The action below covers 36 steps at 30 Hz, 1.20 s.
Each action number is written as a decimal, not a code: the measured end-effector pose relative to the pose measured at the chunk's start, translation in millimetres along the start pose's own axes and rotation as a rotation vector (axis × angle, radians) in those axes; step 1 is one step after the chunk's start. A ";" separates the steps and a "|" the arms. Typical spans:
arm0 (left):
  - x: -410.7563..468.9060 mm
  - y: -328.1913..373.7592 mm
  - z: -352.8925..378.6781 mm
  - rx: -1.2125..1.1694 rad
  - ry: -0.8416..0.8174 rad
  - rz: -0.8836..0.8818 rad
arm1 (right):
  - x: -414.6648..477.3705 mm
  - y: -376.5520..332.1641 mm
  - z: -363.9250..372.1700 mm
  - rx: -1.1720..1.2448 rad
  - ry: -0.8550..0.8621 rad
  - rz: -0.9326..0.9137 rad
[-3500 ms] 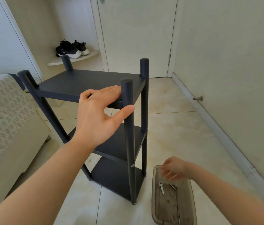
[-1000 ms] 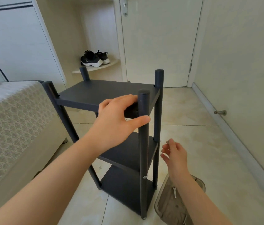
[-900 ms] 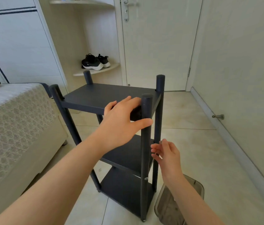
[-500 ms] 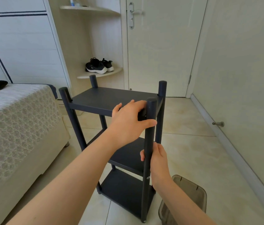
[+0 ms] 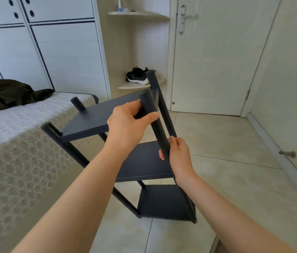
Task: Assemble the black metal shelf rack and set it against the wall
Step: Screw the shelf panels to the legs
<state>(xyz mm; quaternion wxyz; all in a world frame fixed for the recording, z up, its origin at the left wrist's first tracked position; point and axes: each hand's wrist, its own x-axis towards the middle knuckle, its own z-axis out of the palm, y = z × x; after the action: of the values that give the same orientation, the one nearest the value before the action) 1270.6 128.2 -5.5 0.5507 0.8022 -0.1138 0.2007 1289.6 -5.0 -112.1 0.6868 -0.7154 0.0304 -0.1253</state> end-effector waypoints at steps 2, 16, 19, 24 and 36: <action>2.0 -6.8 -12.9 -0.070 0.053 -0.033 | 5.5 -6.6 11.5 0.004 -0.031 -0.018; -11.7 -47.6 -62.1 -0.425 0.271 -0.201 | 18.5 -34.4 48.6 -0.276 -0.200 -0.045; -18.0 -58.9 -65.7 -0.458 0.277 -0.295 | 16.0 -30.5 48.3 -0.352 -0.226 -0.054; -28.0 -90.1 -74.8 -0.507 0.251 -0.444 | 14.9 -13.3 51.6 -0.505 -0.264 -0.084; -94.4 -211.1 -57.0 -0.593 0.193 -0.702 | 3.3 71.8 61.0 -0.781 -0.391 -0.046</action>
<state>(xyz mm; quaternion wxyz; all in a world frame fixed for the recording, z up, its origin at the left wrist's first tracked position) 1260.3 255.1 -206.8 0.7987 0.5779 0.1638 0.0350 1315.5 49.8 -184.3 0.3546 -0.9321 -0.0712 0.0183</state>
